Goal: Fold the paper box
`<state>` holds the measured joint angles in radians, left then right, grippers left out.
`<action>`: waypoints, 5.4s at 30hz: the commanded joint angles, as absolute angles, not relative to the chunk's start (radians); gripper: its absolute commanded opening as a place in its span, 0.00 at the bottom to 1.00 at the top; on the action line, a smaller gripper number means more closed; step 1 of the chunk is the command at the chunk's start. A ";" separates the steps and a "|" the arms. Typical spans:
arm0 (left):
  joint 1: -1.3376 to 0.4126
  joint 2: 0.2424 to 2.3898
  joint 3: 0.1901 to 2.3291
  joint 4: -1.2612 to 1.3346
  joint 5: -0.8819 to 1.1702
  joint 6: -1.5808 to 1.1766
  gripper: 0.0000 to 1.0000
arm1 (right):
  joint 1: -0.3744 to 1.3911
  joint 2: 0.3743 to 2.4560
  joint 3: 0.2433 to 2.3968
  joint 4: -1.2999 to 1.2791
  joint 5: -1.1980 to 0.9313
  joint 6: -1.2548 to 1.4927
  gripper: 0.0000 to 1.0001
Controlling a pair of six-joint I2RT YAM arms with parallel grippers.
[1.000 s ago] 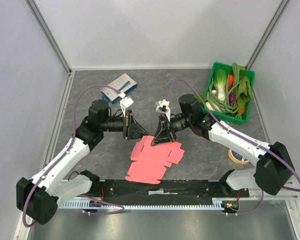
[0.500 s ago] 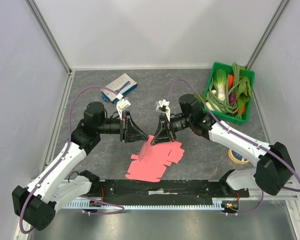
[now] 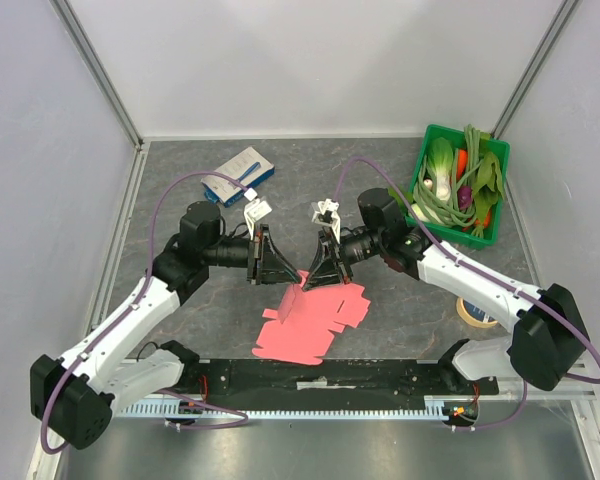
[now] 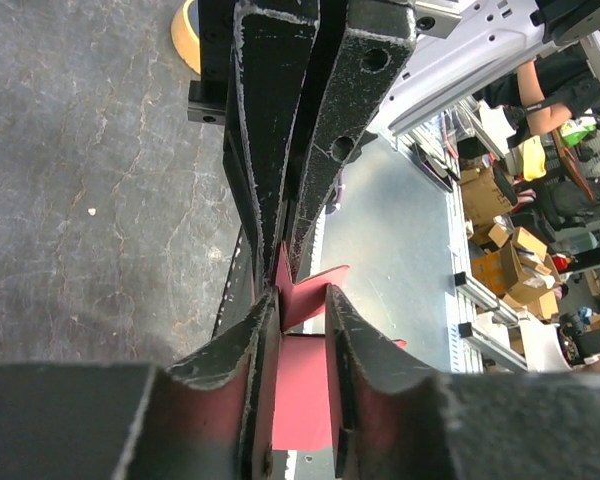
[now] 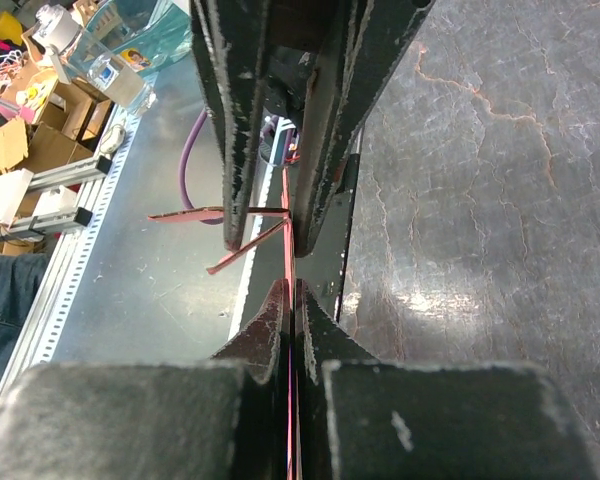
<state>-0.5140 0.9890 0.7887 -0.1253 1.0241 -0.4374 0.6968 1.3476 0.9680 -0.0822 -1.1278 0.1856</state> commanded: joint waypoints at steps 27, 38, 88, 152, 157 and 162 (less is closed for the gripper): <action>-0.192 0.704 0.674 -0.250 0.753 -0.584 0.36 | 0.606 1.278 1.028 -0.025 -1.104 0.264 0.00; -0.184 0.726 0.486 0.207 1.123 -0.833 0.23 | 0.566 1.278 1.069 0.146 -1.184 0.475 0.00; -0.354 0.769 0.590 0.199 1.148 -0.731 0.02 | 0.601 1.304 0.960 0.606 -1.174 0.801 0.00; -0.551 0.787 0.367 0.205 0.132 -0.445 0.02 | 0.658 1.519 1.241 -0.452 -0.103 0.336 0.55; -0.551 0.782 0.333 0.276 0.104 -0.425 0.02 | 0.667 1.519 1.273 -0.452 -0.040 0.391 0.65; -0.551 0.807 0.334 0.299 0.149 -0.400 0.02 | 0.676 1.548 1.314 -0.436 -0.316 0.203 0.65</action>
